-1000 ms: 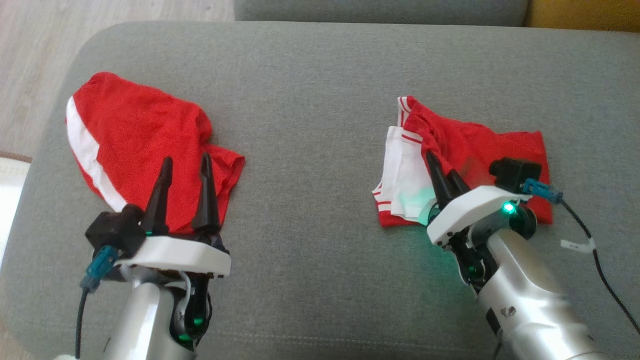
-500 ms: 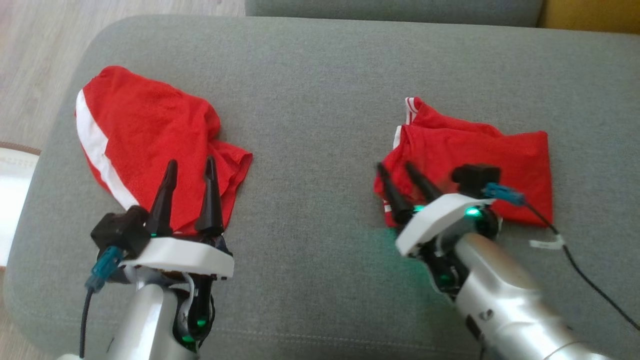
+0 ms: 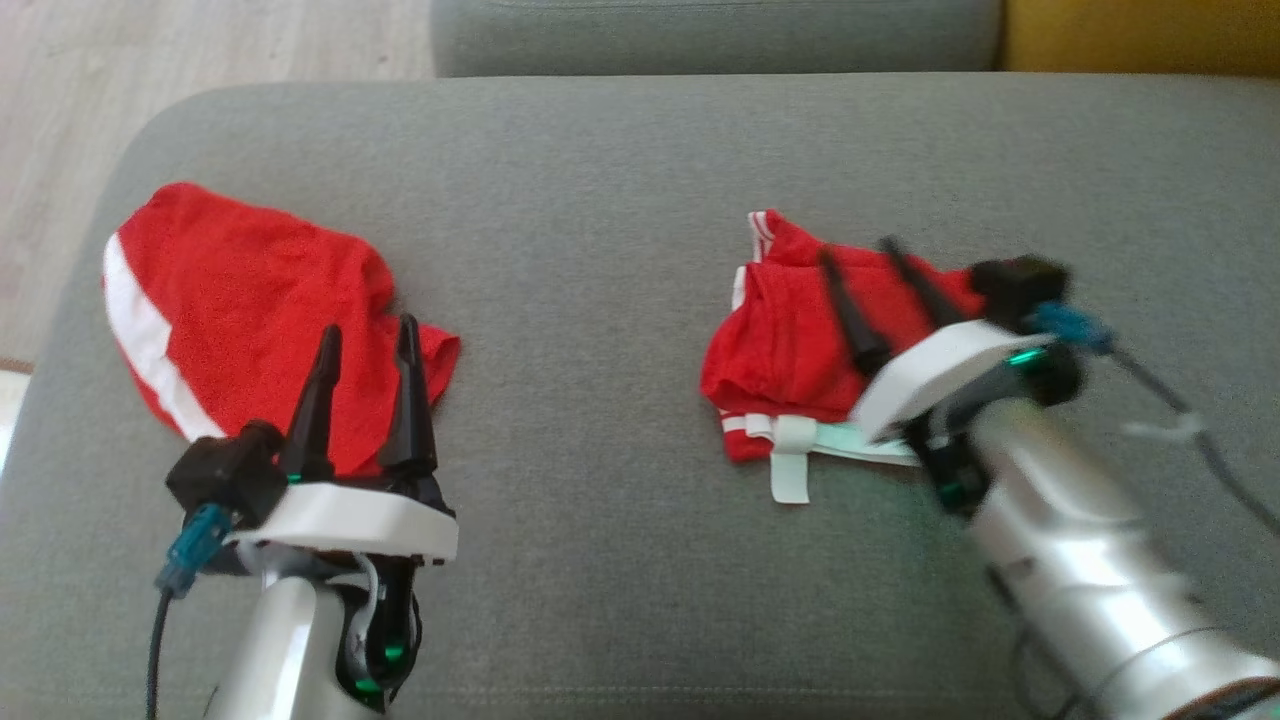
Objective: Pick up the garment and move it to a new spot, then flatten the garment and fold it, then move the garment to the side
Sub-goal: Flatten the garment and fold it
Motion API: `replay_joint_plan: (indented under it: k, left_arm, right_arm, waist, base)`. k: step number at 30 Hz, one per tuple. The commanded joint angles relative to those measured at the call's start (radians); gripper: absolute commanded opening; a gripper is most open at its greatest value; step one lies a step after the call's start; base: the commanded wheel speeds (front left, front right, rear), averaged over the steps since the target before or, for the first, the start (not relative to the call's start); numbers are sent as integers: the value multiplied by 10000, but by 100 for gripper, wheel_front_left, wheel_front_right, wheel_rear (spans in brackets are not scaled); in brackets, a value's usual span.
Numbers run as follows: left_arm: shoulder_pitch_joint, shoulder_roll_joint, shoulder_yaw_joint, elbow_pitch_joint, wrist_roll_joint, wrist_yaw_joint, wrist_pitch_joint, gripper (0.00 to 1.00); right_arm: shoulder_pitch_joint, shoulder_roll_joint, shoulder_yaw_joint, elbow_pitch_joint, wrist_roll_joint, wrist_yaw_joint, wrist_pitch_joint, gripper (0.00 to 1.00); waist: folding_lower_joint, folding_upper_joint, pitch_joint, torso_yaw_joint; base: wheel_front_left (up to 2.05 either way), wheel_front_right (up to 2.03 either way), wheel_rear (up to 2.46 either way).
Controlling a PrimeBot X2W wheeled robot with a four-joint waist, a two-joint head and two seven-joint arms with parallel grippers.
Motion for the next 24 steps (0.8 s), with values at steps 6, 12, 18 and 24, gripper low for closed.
replay_joint_plan:
  k: [6,12,18,24]
  left_arm:
    - [-378,87,339,-793,-5,-34,-53,100]
    - [-456,87,364,-1106,4,-22,-53,100]
    - [-450,87,361,-1447,212,-62,-53,100]
    - [-206,87,255,-1488,756,-81,-53,100]
  right_arm:
    - [548,-914,-2262,-1830,-2899,-7,-136,100]
    - [1917,-532,-3985,-3511,-4865,-7,-137,100]
    - [3389,261,-5088,-5288,-6132,-7,-138,100]
    - [4267,566,-5388,-6042,-6402,-7,-138,100]
  waist:
    - [0,-1,5,-476]
    - [0,-1,91,-804]
    - [0,-1,180,-1124]
    - [0,-1,189,-1332]
  base:
    - [0,0,0]
    - [0,0,0]
    - [0,0,0]
    - [0,0,0]
